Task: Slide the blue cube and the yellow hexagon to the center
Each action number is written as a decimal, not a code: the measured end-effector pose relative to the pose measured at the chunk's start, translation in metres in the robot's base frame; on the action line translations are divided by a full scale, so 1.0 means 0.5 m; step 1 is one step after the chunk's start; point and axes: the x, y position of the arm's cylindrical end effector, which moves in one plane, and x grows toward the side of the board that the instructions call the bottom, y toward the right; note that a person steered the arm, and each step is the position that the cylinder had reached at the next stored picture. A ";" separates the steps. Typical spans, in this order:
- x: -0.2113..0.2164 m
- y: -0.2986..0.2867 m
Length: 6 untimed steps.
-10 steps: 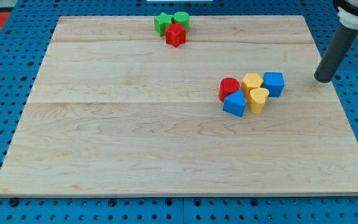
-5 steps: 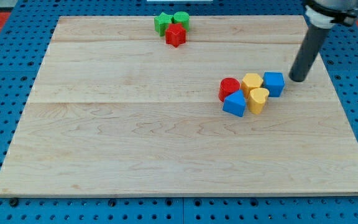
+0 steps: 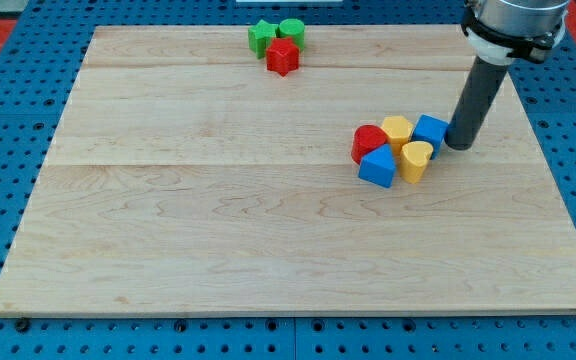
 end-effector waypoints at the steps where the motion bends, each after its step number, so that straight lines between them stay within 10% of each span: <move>1: -0.039 -0.027; 5: -0.078 -0.489; 6: -0.077 -0.454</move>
